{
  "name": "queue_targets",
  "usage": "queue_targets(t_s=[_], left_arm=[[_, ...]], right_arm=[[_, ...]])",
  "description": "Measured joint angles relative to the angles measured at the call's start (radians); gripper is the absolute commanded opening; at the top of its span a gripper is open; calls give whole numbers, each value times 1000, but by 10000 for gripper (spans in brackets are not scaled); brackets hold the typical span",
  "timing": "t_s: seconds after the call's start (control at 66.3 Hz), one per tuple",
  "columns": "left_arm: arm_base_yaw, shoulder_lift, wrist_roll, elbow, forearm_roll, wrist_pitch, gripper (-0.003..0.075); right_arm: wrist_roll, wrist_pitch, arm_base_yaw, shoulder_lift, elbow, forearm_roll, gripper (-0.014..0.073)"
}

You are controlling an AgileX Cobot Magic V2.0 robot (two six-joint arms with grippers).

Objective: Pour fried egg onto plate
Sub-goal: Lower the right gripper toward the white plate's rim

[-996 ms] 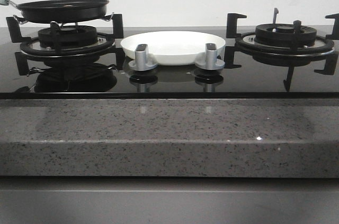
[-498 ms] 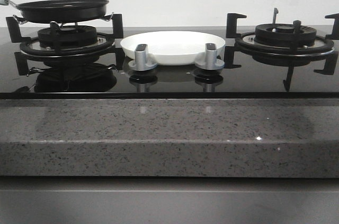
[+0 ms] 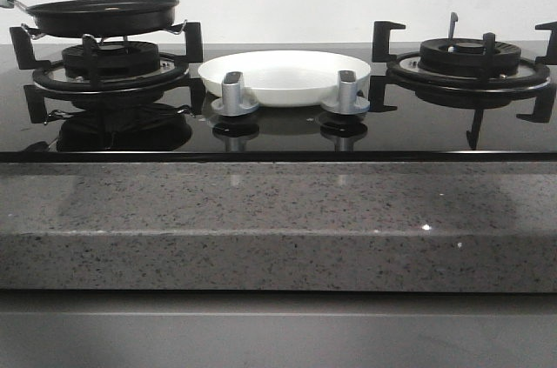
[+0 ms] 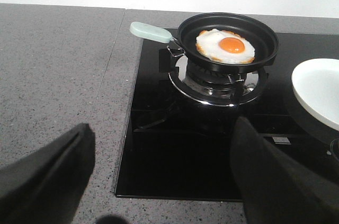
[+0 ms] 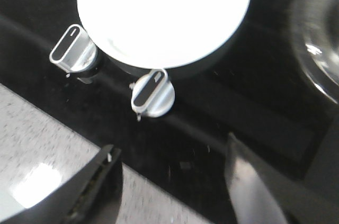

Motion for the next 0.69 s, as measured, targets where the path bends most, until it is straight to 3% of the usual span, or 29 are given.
queue_targets(t_s=[0.332, 0.694], left_arm=[[0, 0, 0, 0, 0, 0, 532], [0, 0, 0, 0, 0, 0, 532]], right_arm=[[113, 238, 8, 380, -416, -106, 423], [140, 306, -53, 634, -682, -108, 422]])
